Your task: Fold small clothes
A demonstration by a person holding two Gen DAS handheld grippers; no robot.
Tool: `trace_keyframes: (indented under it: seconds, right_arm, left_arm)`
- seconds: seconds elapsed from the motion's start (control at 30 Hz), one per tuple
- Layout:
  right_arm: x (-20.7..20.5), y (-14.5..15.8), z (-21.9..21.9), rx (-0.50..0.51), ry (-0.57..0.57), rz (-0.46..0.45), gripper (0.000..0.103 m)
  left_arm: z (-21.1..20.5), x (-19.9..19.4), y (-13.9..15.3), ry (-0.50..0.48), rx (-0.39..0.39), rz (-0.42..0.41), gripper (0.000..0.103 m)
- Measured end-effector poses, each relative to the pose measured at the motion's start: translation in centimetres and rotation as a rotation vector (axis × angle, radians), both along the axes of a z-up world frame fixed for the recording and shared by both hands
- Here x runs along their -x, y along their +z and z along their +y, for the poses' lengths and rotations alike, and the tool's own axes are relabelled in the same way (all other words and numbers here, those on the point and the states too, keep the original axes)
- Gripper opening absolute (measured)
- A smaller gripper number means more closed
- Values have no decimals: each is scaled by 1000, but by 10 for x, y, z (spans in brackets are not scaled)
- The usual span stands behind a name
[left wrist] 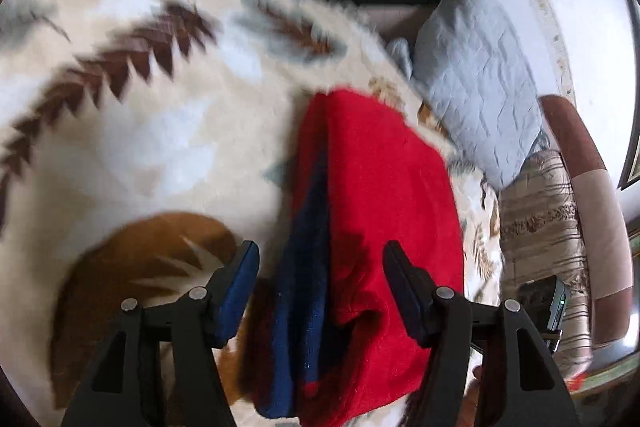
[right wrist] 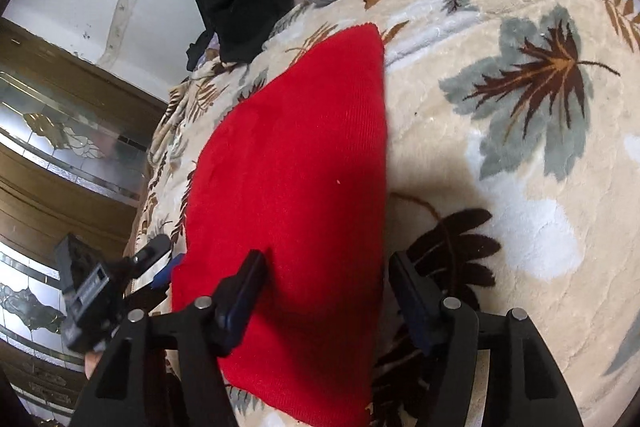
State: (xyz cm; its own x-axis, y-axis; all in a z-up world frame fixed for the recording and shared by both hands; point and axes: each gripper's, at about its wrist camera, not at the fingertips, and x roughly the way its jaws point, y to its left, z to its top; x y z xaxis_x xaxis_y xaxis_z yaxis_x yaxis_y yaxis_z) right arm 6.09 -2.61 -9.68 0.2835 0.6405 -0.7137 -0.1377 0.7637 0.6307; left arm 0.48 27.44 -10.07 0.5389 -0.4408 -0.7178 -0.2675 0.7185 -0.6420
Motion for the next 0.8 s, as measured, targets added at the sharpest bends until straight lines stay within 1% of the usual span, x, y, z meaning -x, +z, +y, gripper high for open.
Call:
trace_keyframes:
  seconds: [0.07, 0.17, 0.23, 0.27, 0.3, 0.33, 0.37, 0.4, 0.43, 0.47, 0.5, 0.53, 0.57, 0.6, 0.63, 0.67, 0.73, 0.77, 0.8]
  right_arm:
    - [0, -3, 1, -11, 7, 9, 68]
    - [-3, -8, 6, -18, 14, 17, 69]
    - [-5, -11, 9, -26, 17, 26, 69]
    - [-6, -12, 9, -29, 18, 32, 69]
    - [-6, -13, 10, -32, 19, 34, 69]
    - [-6, -13, 10, -34, 22, 34, 69]
    - [-6, -13, 11, -30, 27, 34, 69]
    - [-6, -12, 12, -23, 32, 29, 69]
    - [-5, -10, 13, -14, 34, 22, 69]
    - [-4, -8, 13, -1, 38, 10, 69]
    - [-3, -5, 14, 23, 46, -7, 69]
    - [-3, -5, 14, 35, 53, -12, 69]
    - [-4, -6, 14, 33, 56, -10, 69]
    - [-4, -8, 12, 14, 56, -3, 69]
    - [-5, -8, 12, 6, 57, 4, 69]
    - [-5, -9, 11, 0, 55, 9, 69]
    - [-5, -8, 9, -10, 54, 9, 69]
    - [-5, -10, 8, -14, 53, 15, 69]
    - [-6, -10, 7, -26, 48, 22, 69]
  left_arm:
    - [-2, -6, -5, -11, 1, 25, 65]
    - [-6, -16, -16, -54, 13, 59, 65]
    - [-5, -18, -18, -52, 29, 54, 63]
    - [-4, -18, -18, -48, 36, 50, 48]
    - [-4, -17, -19, -63, 72, 41, 33]
    - [-3, -17, -18, -54, 90, 40, 31]
    - [-5, -15, -12, -58, 62, 24, 27]
    - [-8, -12, -4, -66, 33, -1, 26]
    - [-16, -8, 9, -79, -19, -53, 26]
    - [-21, -4, 16, -85, -55, -82, 26]
    - [-24, -2, 13, -82, -77, -78, 26]
    - [-22, -6, 1, -75, -80, -37, 26]
    - [-19, -10, -13, -67, -58, 2, 30]
    - [-14, -10, -18, -54, -17, -4, 33]
    - [-11, -10, -14, -46, 2, -7, 33]
    - [-13, -10, -8, -49, -13, -18, 34]
    - [-20, -11, 3, -61, -77, -34, 36]
    - [-22, -11, 6, -59, -88, -34, 38]
    - [-22, -12, 7, -61, -85, -35, 44]
